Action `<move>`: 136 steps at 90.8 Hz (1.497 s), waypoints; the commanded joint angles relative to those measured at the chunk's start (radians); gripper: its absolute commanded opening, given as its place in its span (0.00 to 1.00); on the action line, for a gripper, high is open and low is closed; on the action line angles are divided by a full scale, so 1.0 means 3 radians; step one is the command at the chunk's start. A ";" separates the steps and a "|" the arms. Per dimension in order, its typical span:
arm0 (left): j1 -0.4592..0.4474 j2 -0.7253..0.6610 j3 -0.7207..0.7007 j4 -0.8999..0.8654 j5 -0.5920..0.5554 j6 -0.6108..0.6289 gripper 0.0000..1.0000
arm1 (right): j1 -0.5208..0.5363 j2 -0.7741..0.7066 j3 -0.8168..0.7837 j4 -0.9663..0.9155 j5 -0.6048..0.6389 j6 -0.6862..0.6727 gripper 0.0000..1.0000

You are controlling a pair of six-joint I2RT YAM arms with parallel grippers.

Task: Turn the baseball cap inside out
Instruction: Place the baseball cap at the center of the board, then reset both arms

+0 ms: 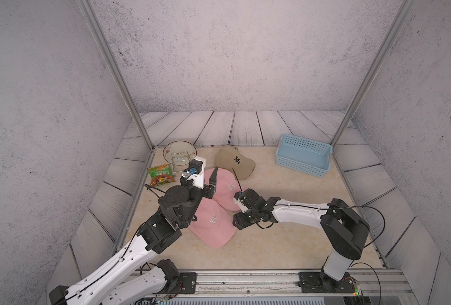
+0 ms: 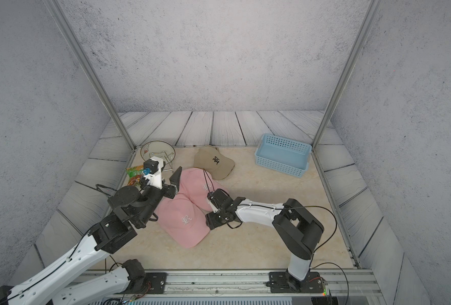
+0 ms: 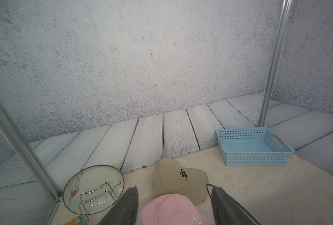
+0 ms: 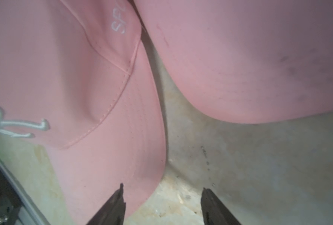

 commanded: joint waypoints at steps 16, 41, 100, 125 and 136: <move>0.0903 0.0165 -0.0074 -0.0348 -0.0516 -0.0516 0.65 | -0.0346 -0.1077 -0.0195 -0.0080 0.1829 -0.0241 0.73; 0.1857 0.0388 -0.0535 -0.0274 -0.0447 -0.0721 0.68 | -0.1514 -0.1474 -0.0538 0.0143 0.2263 -0.0463 0.80; 0.2814 0.1479 -0.1437 0.1318 0.0930 -0.0484 0.98 | -0.2820 -0.1023 -0.1453 0.1729 0.1737 -0.0997 1.00; 0.2983 0.1841 -0.1778 0.2579 0.1605 -0.0443 0.98 | -0.2900 -0.1127 -0.2033 0.3089 0.1401 -0.1239 1.00; 0.2991 0.2115 -0.1698 0.2659 0.1752 -0.0396 0.98 | -0.2930 -0.1054 -0.2015 0.3154 0.1166 -0.1175 1.00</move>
